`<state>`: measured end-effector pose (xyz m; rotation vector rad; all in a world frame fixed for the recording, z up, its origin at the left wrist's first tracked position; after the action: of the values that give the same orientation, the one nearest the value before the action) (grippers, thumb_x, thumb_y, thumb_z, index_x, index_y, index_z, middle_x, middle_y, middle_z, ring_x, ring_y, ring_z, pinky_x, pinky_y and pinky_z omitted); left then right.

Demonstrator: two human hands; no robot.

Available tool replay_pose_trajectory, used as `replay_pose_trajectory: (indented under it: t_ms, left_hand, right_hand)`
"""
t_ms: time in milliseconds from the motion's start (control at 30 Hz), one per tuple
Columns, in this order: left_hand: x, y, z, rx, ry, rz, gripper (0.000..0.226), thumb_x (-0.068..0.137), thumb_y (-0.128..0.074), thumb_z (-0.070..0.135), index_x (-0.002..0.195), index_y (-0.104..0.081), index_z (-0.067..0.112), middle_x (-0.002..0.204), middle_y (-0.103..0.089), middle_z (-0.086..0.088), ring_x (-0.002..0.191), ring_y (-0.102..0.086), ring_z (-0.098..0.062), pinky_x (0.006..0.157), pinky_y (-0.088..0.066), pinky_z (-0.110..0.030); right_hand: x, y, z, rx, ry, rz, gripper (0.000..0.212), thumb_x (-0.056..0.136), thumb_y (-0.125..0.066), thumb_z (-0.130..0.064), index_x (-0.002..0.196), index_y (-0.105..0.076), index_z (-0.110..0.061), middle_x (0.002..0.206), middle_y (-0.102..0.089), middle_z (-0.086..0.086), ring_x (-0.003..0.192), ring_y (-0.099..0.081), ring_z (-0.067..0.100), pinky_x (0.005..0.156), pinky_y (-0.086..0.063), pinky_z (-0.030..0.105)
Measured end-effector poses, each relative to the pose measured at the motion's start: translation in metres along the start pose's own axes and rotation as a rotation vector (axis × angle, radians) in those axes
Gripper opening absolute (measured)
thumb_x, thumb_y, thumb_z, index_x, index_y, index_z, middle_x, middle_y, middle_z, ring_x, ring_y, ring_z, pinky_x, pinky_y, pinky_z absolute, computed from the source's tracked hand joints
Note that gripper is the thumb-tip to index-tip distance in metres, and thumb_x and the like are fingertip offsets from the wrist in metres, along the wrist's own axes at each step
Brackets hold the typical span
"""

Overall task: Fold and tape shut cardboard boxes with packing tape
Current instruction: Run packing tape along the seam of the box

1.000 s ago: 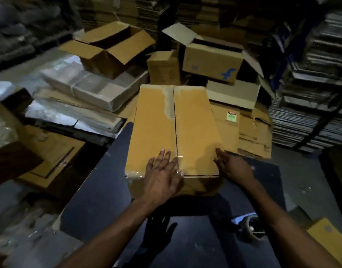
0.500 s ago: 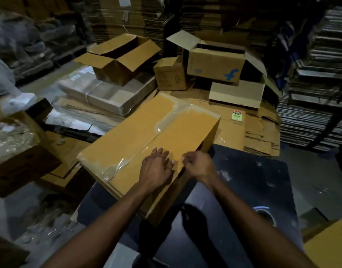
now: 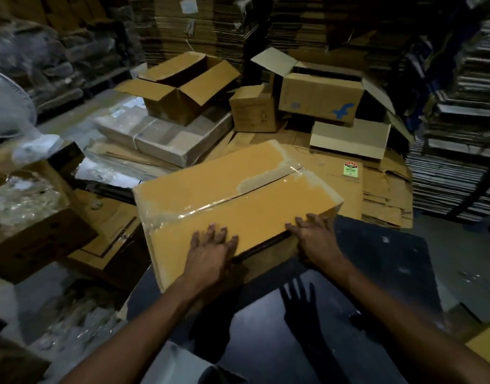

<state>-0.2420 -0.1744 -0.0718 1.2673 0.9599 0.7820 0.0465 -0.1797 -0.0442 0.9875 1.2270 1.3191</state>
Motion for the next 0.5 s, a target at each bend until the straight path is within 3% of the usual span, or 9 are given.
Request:
replay_pose_trajectory:
  t_ms: [133, 233, 300, 367, 433, 500]
  left_hand:
    - [0.009, 0.010, -0.058, 0.113, 0.168, 0.059, 0.071, 0.103, -0.061, 0.024, 0.167, -0.034, 0.037, 0.179, -0.025, -0.009, 0.167, -0.011, -0.043, 0.130, -0.015, -0.071]
    - [0.014, 0.010, -0.054, 0.047, 0.134, 0.007, 0.080, 0.097, -0.071, 0.043, 0.167, -0.034, 0.035, 0.179, -0.026, -0.008, 0.168, -0.010, -0.040, 0.130, -0.013, -0.070]
    - [0.014, 0.004, -0.027, -0.056, 0.047, 0.019, 0.086, 0.096, -0.063, 0.065, 0.170, -0.029, 0.038, 0.182, -0.018, -0.006, 0.169, -0.002, -0.034, 0.132, -0.006, -0.067]
    - [0.011, -0.003, -0.002, -0.193, 0.059, 0.088, 0.091, 0.095, -0.044, 0.085, 0.171, -0.029, 0.037, 0.183, -0.011, -0.008, 0.170, 0.005, -0.032, 0.132, 0.000, -0.066]
    - [0.009, -0.013, 0.016, -0.323, 0.149, 0.155, 0.096, 0.095, -0.026, 0.094, 0.171, -0.030, 0.036, 0.183, -0.006, -0.014, 0.169, 0.011, -0.034, 0.130, 0.007, -0.068]
    - [0.008, -0.026, 0.026, -0.357, 0.202, 0.213, 0.095, 0.098, -0.018, 0.093, 0.171, -0.033, 0.034, 0.182, -0.006, -0.019, 0.168, 0.015, -0.033, 0.129, 0.012, -0.070]
  right_hand:
    - [-0.023, 0.012, -0.060, 0.206, 0.137, 0.035, 0.069, 0.080, -0.057, -0.034, 0.149, -0.057, -0.038, 0.152, -0.059, 0.001, 0.136, -0.051, 0.034, 0.105, -0.047, 0.051]
    - [-0.030, 0.024, -0.073, 0.495, 0.163, 0.113, 0.059, 0.089, -0.059, -0.033, 0.147, -0.061, -0.041, 0.143, -0.068, 0.000, 0.127, -0.060, 0.029, 0.099, -0.056, 0.046]
    - [-0.020, 0.025, -0.047, 0.522, -0.031, 0.217, 0.051, 0.102, -0.058, -0.043, 0.152, -0.055, -0.039, 0.154, -0.059, 0.002, 0.134, -0.056, 0.030, 0.106, -0.053, 0.050]
    - [-0.005, 0.010, 0.001, 0.560, -0.344, 0.185, 0.060, 0.104, -0.048, -0.061, 0.154, -0.048, -0.027, 0.152, -0.057, 0.011, 0.130, -0.059, 0.034, 0.102, -0.055, 0.056]
    - [0.005, -0.011, 0.043, 0.685, -0.528, 0.013, 0.071, 0.101, -0.042, -0.074, 0.132, -0.061, -0.013, 0.125, -0.071, 0.015, 0.107, -0.070, 0.031, 0.089, -0.061, 0.056]
    - [0.007, -0.023, 0.060, 0.851, -0.564, -0.073, 0.068, 0.102, -0.047, -0.070, 0.094, -0.074, -0.008, 0.094, -0.077, 0.014, 0.085, -0.074, 0.029, 0.084, -0.063, 0.055]
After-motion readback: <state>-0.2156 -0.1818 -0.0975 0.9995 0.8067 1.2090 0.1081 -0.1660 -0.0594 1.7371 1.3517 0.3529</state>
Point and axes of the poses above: each hand's wrist, its own x-axis towards the middle knuckle, its own y-axis out of the back of the hand, z = x × y, the point moved 4 cm from there along x, towards the middle knuckle
